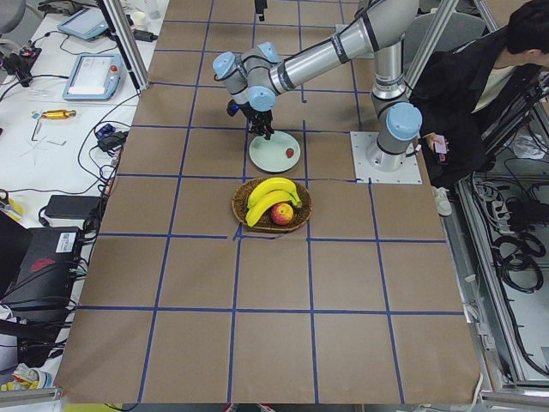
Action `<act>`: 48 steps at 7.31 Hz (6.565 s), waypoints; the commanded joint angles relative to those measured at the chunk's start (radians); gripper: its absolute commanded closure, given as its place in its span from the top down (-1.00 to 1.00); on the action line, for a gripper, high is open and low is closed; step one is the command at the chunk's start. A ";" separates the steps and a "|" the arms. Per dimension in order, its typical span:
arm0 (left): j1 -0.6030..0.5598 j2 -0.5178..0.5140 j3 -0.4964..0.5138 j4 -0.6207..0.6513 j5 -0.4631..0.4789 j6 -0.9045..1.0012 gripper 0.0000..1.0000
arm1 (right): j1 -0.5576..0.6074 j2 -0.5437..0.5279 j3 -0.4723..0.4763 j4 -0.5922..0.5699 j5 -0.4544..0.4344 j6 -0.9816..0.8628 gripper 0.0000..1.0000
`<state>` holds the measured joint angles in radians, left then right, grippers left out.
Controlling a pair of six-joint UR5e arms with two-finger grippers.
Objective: Collect all strawberries into plate
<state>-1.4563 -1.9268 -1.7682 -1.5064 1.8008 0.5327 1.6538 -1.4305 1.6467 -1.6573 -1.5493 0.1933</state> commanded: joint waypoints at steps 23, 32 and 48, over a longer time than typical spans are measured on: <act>-0.326 -0.179 0.039 0.380 -0.633 -0.757 -0.25 | -0.020 -0.008 0.013 0.005 -0.031 -0.009 1.00; -0.146 -0.032 0.073 0.119 -0.223 -0.371 -1.00 | -0.022 -0.005 0.012 -0.001 -0.032 -0.017 1.00; -0.142 0.215 0.118 0.077 -0.159 -0.435 1.00 | -0.022 -0.042 -0.033 0.022 -0.158 -0.020 1.00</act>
<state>-1.6010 -1.7496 -1.6595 -1.4309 1.6630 0.1669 1.6338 -1.4604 1.6311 -1.6359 -1.6808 0.1750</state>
